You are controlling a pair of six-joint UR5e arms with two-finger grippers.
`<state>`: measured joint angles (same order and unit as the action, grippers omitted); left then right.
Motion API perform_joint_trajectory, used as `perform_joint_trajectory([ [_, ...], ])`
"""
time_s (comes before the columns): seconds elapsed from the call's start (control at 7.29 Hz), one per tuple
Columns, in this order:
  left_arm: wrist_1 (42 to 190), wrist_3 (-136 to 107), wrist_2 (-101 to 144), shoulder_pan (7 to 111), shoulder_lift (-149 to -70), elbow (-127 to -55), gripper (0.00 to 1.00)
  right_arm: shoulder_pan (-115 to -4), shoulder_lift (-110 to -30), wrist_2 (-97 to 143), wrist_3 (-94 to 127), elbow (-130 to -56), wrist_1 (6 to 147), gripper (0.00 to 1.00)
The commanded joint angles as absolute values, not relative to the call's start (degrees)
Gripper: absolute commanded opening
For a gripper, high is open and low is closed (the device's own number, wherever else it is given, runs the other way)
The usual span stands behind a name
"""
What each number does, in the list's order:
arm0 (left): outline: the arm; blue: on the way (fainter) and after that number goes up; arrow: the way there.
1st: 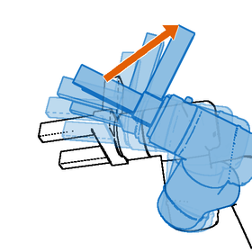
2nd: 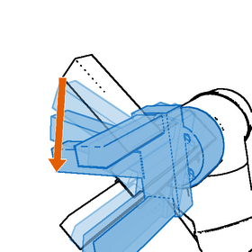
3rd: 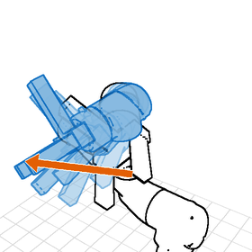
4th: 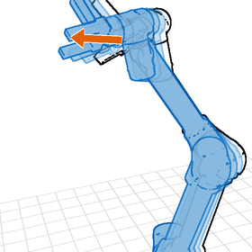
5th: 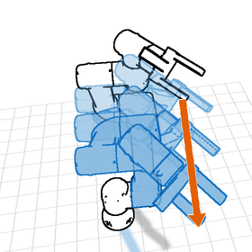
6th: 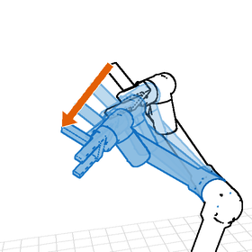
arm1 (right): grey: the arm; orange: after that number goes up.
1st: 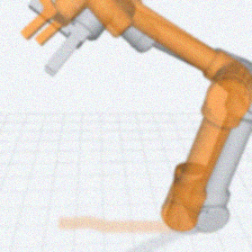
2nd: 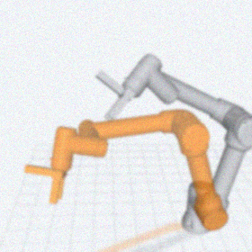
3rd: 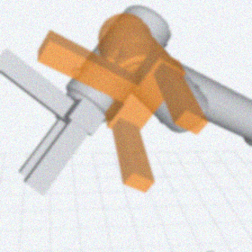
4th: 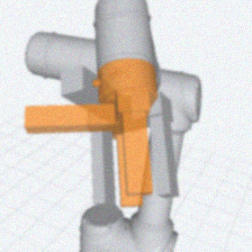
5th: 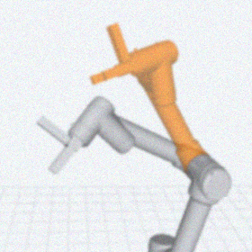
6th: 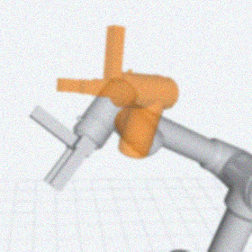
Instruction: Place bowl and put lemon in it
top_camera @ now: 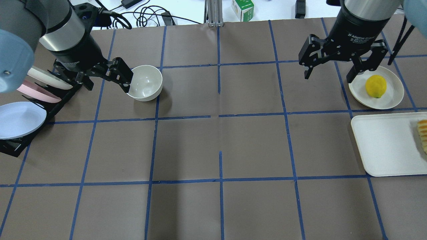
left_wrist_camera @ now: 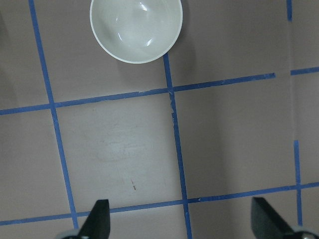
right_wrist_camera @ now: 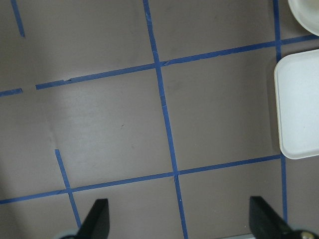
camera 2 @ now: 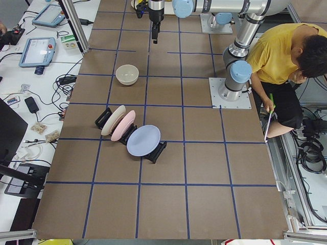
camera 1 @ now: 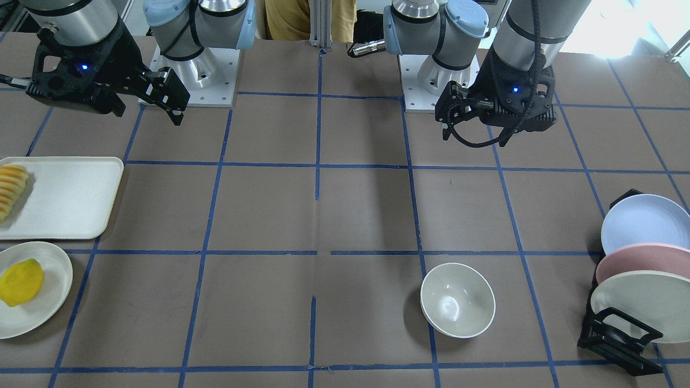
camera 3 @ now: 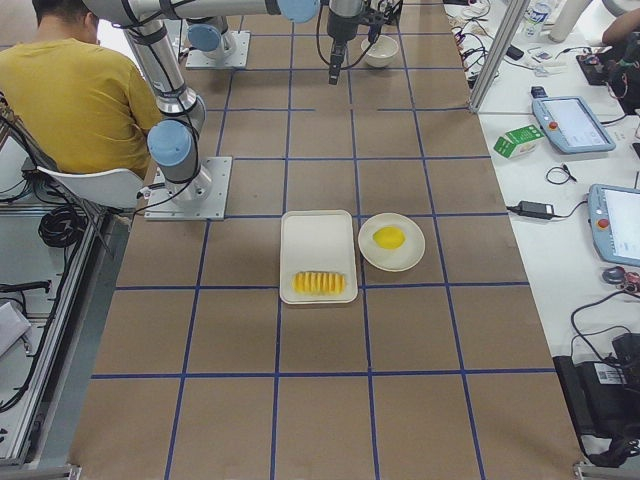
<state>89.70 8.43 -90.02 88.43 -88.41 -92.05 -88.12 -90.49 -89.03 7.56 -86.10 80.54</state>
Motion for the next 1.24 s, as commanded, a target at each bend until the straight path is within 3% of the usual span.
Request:
perform_joint_trajectory([
  [0.0, 89.8, 8.4, -89.8, 88.4, -88.9, -91.7, 1.0, -88.2, -90.4, -89.0, 7.7, -86.3, 80.5, 1.0],
  [0.14, 89.2, 9.9, -89.7, 87.8, -91.1, -91.4, 1.0, -88.2, -90.5, -88.9, 7.4, -86.3, 80.5, 1.0],
  [0.55, 73.0, 11.5, -85.3, 82.4, -109.1, -89.0, 1.0, -87.6, -86.6, -89.8, 6.9, -86.7, 81.6, 1.0],
  [0.82, 71.2, 14.6, -86.2, 79.9, -120.1, -80.6, 1.0, -79.2, -83.8, -89.7, 1.2, -86.6, 86.4, 1.0],
  [1.1, 67.0, 15.4, -85.6, 79.5, -127.1, -79.1, 1.0, -68.4, -76.9, -91.3, -17.1, -86.3, 95.2, 1.0],
])
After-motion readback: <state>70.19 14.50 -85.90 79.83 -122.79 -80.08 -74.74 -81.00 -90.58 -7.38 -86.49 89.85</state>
